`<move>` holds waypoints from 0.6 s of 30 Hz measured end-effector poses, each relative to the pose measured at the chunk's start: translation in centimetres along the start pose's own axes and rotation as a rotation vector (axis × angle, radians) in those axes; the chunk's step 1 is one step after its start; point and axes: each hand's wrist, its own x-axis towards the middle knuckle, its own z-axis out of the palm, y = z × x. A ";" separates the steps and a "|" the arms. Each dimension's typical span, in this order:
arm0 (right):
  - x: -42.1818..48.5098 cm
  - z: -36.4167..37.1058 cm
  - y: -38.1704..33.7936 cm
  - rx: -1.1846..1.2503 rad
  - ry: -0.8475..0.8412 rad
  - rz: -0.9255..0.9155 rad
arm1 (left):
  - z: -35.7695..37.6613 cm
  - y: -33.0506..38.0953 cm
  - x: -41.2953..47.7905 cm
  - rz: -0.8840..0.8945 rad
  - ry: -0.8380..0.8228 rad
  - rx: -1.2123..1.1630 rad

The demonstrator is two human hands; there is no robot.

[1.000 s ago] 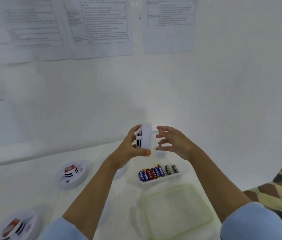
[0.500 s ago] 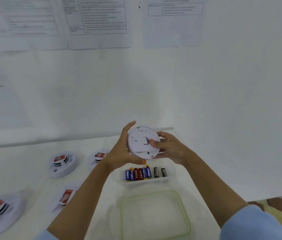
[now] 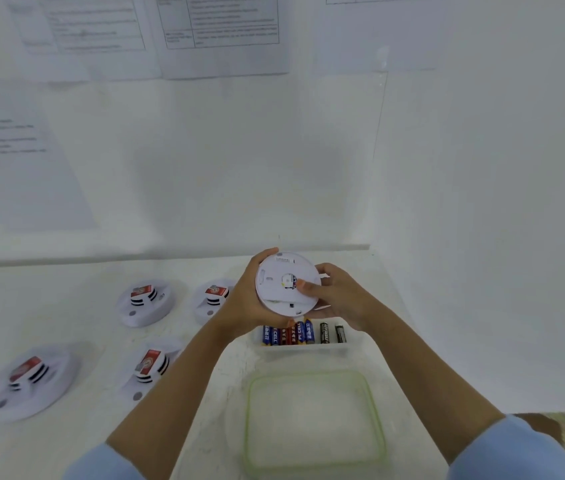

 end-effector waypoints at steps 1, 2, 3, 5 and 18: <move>-0.1 -0.1 -0.1 -0.124 0.037 -0.052 | 0.0 0.0 0.1 0.002 -0.008 0.001; -0.2 -0.1 -0.3 -0.271 0.081 -0.138 | -0.1 0.1 0.2 0.006 -0.018 0.003; -0.4 -0.3 -0.7 -0.410 0.115 -0.234 | -0.2 0.1 0.3 0.012 -0.025 0.007; -0.7 -0.5 -1.5 -0.647 0.124 -0.383 | -0.4 0.3 0.6 0.021 -0.036 0.015; 0.7 -0.8 -5.1 -1.194 -0.057 -0.606 | -0.5 0.4 1.4 0.015 -0.031 -0.032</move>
